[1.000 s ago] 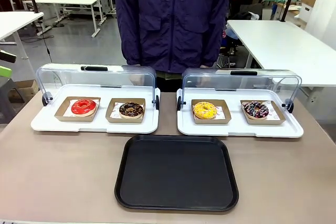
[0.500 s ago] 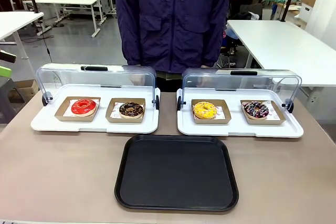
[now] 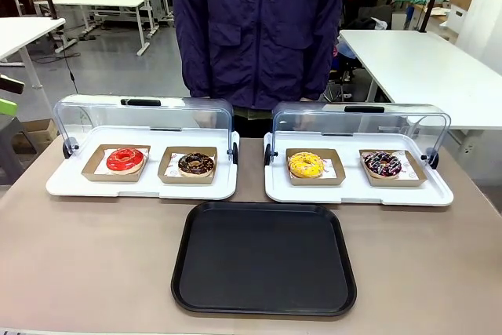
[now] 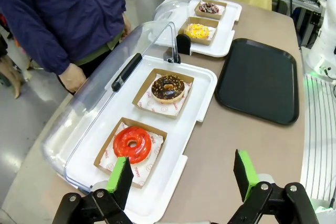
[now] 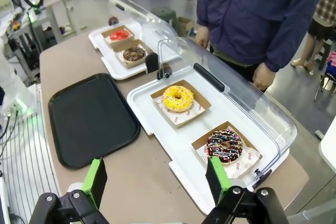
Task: Move the second donut from the left to the tray.
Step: Pick up the Paper togo box containing the Donut indicated by the person and place it on the Handle tray.
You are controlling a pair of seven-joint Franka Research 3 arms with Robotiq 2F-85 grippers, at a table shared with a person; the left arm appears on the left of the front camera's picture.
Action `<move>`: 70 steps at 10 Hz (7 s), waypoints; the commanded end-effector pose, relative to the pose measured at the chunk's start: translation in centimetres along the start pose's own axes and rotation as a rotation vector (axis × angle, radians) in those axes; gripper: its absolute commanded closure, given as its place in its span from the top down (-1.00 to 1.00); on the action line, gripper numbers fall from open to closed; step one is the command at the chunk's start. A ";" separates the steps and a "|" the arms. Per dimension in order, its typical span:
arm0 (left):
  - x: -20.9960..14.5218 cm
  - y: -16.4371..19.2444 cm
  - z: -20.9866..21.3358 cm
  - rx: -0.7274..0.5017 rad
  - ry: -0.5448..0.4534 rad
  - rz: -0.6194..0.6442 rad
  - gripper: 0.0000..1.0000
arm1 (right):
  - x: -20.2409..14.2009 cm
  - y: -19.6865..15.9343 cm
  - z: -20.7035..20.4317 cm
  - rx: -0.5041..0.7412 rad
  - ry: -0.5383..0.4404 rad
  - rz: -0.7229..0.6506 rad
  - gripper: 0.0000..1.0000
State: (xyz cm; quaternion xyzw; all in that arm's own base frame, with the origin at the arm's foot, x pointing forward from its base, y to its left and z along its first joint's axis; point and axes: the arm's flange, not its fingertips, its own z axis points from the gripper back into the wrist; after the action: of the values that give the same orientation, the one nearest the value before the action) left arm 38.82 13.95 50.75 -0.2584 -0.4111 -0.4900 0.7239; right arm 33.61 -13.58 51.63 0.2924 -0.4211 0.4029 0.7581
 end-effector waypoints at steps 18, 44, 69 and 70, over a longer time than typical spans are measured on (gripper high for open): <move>-0.1 0.0 -0.1 -0.002 -0.030 -0.021 1.00 | 0.2 -0.3 0.0 0.000 -0.025 0.028 1.00; 6.4 -4.2 -29.3 -0.200 0.774 -0.492 1.00 | 0.2 -0.3 0.0 0.000 -0.025 0.028 1.00; 2.1 0.8 -40.0 -0.094 0.899 -0.471 1.00 | 0.2 -0.3 0.0 0.000 -0.025 0.028 1.00; 2.0 0.9 -40.2 -0.100 0.896 -0.469 1.00 | 0.2 -0.3 0.0 0.000 -0.025 0.028 1.00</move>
State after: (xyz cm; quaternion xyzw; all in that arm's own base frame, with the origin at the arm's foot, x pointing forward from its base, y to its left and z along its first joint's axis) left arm 53.33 -17.67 31.14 0.0349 -0.0820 -0.7251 0.6829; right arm 33.66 -13.59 51.58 0.2912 -0.4197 0.4046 0.7585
